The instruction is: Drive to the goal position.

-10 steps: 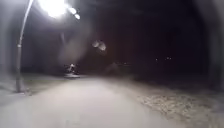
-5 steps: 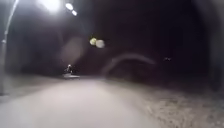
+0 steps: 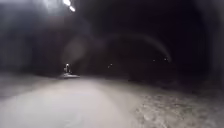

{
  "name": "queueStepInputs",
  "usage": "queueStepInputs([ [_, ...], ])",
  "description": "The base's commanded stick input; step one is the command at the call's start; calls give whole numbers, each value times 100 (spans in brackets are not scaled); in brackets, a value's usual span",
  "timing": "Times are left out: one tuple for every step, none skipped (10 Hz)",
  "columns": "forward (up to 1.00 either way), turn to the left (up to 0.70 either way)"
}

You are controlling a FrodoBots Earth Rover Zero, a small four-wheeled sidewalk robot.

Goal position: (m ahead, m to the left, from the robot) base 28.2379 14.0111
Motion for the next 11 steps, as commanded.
queueStepInputs([
  [100, 0],
  [100, 0],
  [100, 39],
  [100, 40],
  [100, 40],
  [100, 40],
  [100, 40],
  [100, 40],
  [100, 40],
  [100, 17],
  [100, 0],
])
